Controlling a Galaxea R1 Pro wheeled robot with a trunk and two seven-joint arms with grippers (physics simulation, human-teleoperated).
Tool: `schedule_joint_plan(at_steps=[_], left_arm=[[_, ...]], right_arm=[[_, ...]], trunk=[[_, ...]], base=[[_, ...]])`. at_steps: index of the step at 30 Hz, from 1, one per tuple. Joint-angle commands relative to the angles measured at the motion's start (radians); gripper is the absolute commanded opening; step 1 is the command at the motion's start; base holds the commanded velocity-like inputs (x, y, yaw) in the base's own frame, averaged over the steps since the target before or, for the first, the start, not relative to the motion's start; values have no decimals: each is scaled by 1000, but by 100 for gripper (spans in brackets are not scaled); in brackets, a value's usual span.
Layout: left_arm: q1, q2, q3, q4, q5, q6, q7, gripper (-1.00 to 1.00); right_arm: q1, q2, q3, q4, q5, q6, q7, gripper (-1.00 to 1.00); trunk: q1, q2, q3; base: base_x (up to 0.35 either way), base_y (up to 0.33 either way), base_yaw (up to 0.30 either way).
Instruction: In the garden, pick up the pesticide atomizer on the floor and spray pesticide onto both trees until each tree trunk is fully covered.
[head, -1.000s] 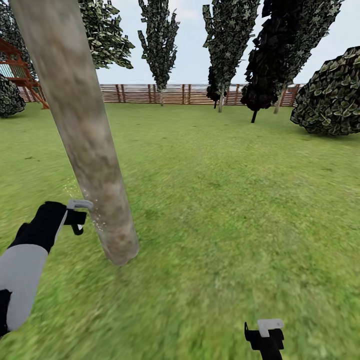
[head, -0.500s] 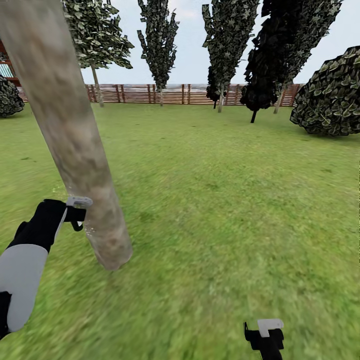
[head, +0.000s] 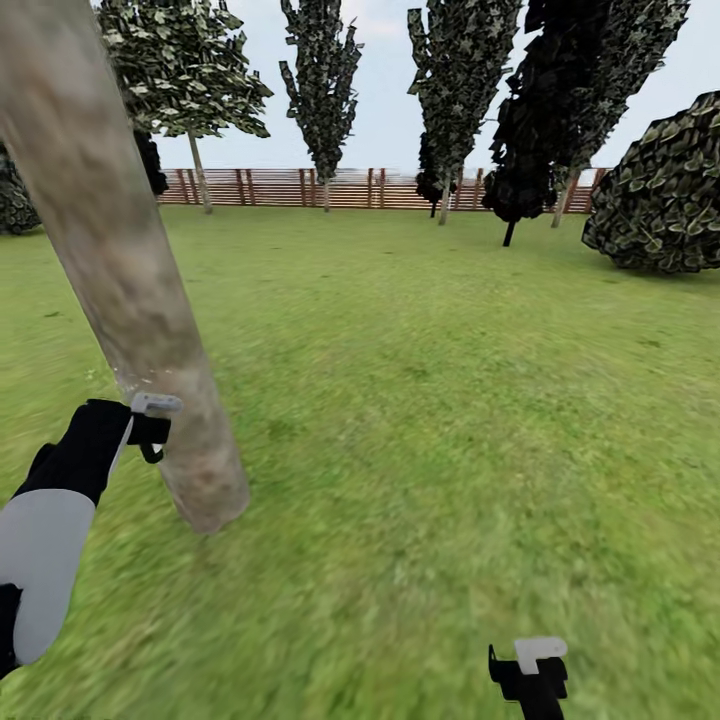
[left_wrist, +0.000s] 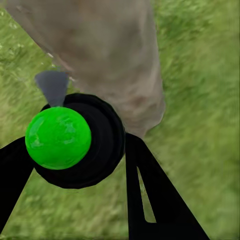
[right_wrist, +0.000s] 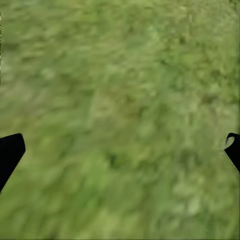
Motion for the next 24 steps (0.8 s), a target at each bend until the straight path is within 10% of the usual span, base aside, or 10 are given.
schedule_joint_plan(at_steps=[1, 18, 24], left_arm=[[3, 2, 2, 3, 2, 0, 1, -100], [139, 8, 13, 18, 9, -7, 81, -100], [193, -2, 97, 13, 10, -18, 99, -100]], right_arm=[[0, 0, 0, 0, 0, 0, 0, 100], [0, 0, 0, 0, 0, 0, 0, 100], [0, 0, 0, 0, 0, 0, 0, 100]], trunk=[[0, 0, 0], [0, 0, 0], [0, 0, 0]], base=[[157, -261, 268], [170, -138, 74], [2, -7, 275]])
